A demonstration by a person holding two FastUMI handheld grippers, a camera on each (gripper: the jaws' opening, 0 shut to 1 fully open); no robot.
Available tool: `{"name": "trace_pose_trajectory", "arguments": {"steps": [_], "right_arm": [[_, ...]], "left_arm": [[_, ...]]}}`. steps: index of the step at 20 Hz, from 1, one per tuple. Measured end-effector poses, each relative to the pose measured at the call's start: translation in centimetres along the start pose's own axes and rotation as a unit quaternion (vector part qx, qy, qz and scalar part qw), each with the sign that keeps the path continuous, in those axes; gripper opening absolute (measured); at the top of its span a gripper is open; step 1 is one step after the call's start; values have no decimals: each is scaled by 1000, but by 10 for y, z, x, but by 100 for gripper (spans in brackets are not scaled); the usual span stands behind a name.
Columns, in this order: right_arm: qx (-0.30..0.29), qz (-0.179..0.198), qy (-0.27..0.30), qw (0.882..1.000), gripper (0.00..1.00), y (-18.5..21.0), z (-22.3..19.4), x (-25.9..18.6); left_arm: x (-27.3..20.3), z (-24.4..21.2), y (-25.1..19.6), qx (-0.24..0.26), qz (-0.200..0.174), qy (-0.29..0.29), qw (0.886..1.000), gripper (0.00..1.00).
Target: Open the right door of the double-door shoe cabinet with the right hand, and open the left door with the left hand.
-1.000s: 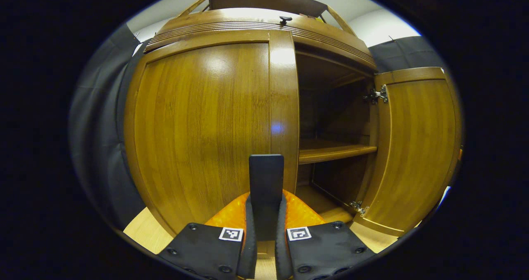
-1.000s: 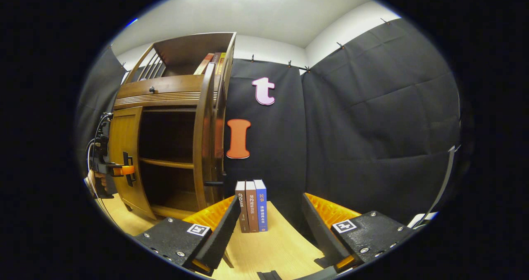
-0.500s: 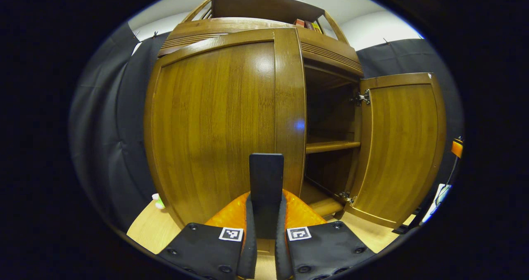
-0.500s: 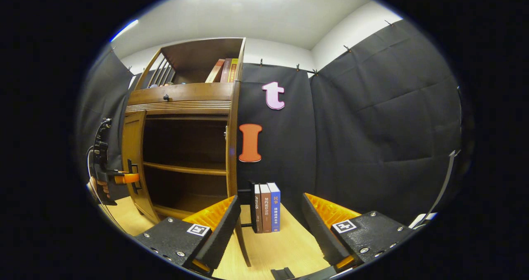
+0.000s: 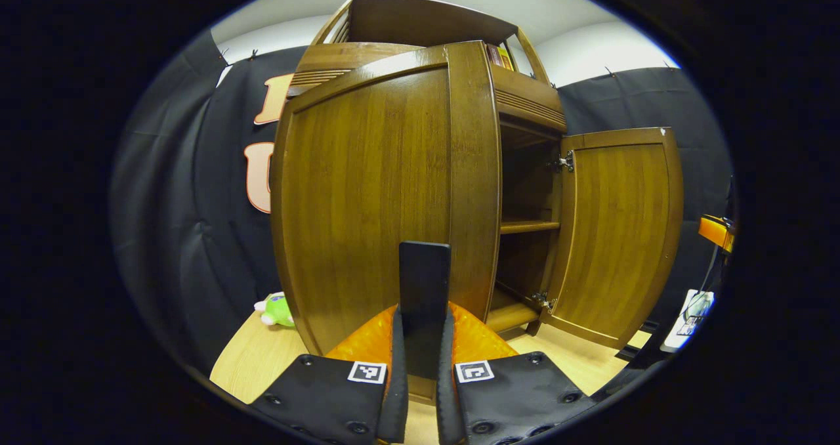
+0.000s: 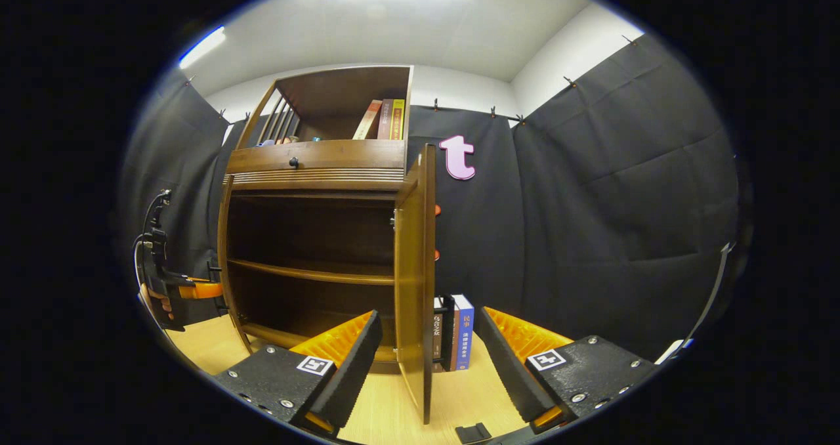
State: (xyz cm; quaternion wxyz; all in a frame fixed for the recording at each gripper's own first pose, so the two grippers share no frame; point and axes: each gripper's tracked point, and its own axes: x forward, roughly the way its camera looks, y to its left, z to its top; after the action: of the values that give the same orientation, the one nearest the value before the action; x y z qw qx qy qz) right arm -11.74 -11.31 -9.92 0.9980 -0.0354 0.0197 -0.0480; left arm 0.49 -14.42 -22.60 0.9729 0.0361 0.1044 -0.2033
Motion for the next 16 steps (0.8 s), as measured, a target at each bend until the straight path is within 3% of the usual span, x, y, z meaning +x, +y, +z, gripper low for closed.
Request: {"name": "trace_pose_trajectory", "arguments": {"steps": [16], "right_arm": [[-4, 55, -7, 998, 92, 59, -6, 8]], "left_arm": [[-60, 0, 57, 13, 42, -6, 999, 24]]}}
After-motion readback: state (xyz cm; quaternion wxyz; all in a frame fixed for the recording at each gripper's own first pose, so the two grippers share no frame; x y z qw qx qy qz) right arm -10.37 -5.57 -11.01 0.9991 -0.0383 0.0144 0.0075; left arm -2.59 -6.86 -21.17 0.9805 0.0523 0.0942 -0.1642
